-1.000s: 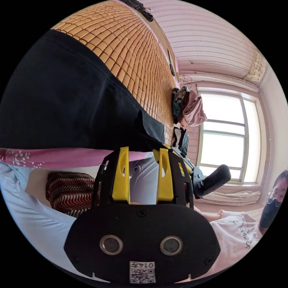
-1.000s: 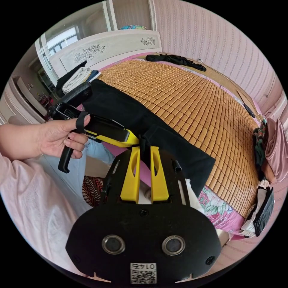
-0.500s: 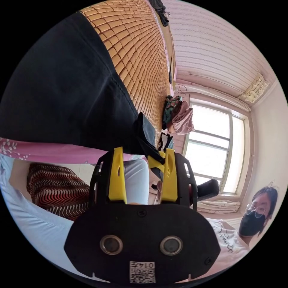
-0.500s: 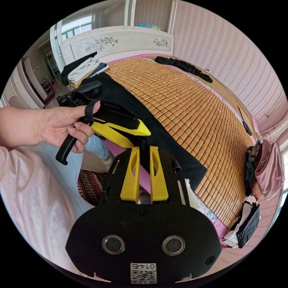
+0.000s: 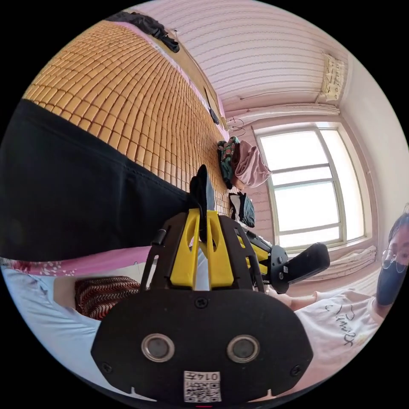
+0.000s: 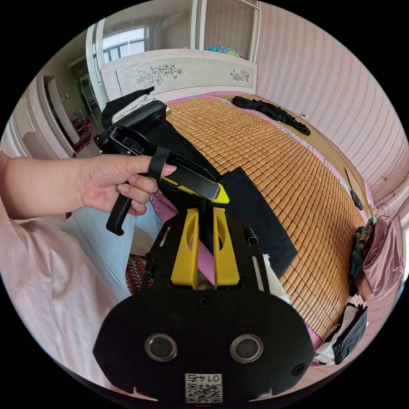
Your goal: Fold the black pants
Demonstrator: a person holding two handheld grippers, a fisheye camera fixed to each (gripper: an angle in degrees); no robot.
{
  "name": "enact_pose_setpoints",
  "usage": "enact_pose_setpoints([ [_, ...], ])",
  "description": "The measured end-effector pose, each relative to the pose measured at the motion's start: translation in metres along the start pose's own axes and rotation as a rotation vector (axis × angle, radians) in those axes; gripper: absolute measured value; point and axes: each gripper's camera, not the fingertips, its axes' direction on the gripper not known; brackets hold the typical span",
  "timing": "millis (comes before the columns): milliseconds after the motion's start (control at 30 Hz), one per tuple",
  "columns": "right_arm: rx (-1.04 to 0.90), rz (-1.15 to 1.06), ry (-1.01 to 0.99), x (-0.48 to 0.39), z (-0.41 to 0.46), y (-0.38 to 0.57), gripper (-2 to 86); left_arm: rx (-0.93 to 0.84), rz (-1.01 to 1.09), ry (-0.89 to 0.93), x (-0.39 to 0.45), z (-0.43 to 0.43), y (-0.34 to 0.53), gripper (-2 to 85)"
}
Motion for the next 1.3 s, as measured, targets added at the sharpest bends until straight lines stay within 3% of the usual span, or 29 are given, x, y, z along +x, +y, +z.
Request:
enact_pose_setpoints([
  [133,0.082,-0.067,-0.093,-0.002,0.005,-0.063,5.7,0.127,0.040,-0.062,0.015,-0.064,-0.002,0.1],
  [333,0.258,-0.180,-0.365,-0.055,0.024,-0.227,7.2,0.472,0.149,-0.434,0.048,-0.268,0.013,2.7],
  [400,0.210,-0.110,-0.458,-0.067,0.043,-0.277,7.9,0.621,0.080,-0.708,0.037,-0.335,0.023,6.6],
  [500,0.072,-0.059,-0.548,-0.064,0.081,-0.308,8.2,0.654,-0.130,-0.789,-0.011,-0.377,0.046,8.5],
  [667,-0.009,0.008,-0.497,0.004,0.115,-0.243,7.8,0.605,-0.215,-0.677,-0.070,-0.351,0.097,7.9],
  [867,-0.211,0.480,-0.251,0.131,0.137,-0.120,10.9,0.421,-0.218,-0.620,-0.094,-0.267,0.112,8.0],
  [933,-0.237,0.644,-0.364,0.159,0.149,-0.095,11.1,0.377,-0.169,-0.656,-0.085,-0.241,0.107,8.0],
  [1300,-0.211,0.650,-0.670,0.205,0.175,-0.109,0.0,0.086,0.004,-0.930,-0.052,-0.103,0.079,7.7],
])
